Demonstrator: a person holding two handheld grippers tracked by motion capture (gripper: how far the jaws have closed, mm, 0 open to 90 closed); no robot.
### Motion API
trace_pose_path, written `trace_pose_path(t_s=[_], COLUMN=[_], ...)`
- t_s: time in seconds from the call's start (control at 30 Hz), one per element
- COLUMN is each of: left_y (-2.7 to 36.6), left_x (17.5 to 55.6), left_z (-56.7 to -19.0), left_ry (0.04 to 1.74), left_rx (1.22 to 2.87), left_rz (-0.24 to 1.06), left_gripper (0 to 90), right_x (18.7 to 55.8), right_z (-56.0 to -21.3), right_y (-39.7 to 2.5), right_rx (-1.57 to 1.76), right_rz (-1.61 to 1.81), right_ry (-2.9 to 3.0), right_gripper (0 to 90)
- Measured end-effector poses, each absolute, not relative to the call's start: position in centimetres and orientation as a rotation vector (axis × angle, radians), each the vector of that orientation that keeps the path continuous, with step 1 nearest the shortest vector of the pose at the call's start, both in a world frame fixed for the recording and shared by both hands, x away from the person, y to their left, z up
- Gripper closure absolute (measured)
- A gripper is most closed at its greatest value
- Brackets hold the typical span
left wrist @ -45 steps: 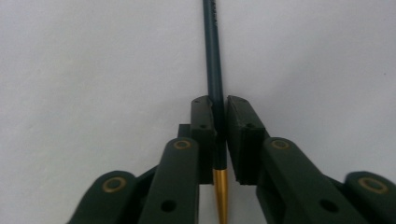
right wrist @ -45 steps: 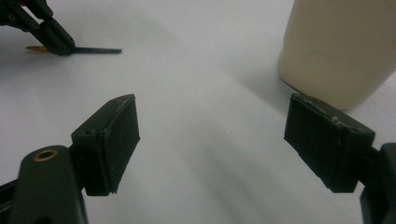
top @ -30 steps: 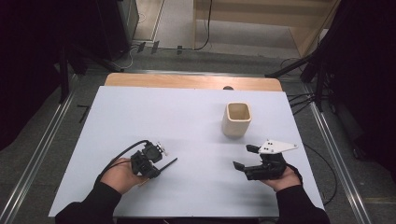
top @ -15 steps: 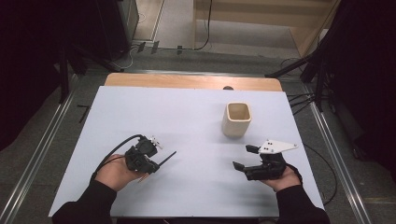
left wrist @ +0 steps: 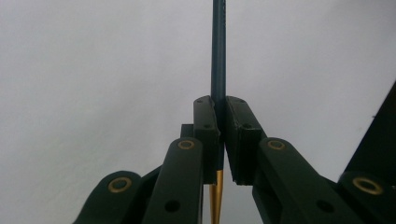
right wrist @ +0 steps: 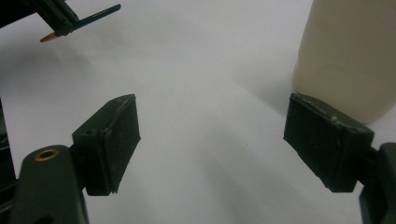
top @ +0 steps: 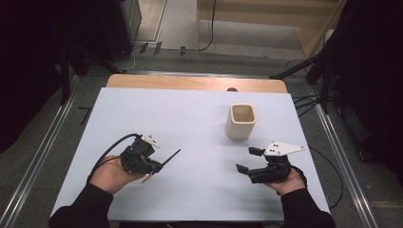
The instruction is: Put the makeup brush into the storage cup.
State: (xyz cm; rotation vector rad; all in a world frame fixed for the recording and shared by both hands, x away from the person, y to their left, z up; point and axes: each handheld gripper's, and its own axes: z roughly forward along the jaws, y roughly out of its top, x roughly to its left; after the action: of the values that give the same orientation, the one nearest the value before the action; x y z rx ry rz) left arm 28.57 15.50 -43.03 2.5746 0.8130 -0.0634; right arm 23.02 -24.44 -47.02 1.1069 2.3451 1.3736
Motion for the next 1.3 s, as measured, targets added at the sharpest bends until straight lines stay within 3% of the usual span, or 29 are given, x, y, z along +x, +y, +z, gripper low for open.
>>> trace_pose_path(t_s=[0.53, 1.07, 1.3], left_y=[16.1, 15.0, 14.2], left_x=[28.8, 29.0, 29.2], left_z=[-42.4, -41.7, -41.5], left_ry=[0.744, 0.545, 0.468], left_rx=[2.538, 2.564, 2.603], left_rz=[-0.074, -0.062, -0.088], left_gripper=[84.2, 84.3, 84.2], right_x=[23.0, 24.8, 26.0], right_z=[-46.4, -45.2, -44.4], right_y=[-23.9, -23.3, -22.7], right_rx=[0.938, 0.718, 0.686], right_rz=[1.426, 1.488, 1.477], right_ry=[2.469, 2.59, 2.627], right_gripper=[18.1, 23.4, 20.0])
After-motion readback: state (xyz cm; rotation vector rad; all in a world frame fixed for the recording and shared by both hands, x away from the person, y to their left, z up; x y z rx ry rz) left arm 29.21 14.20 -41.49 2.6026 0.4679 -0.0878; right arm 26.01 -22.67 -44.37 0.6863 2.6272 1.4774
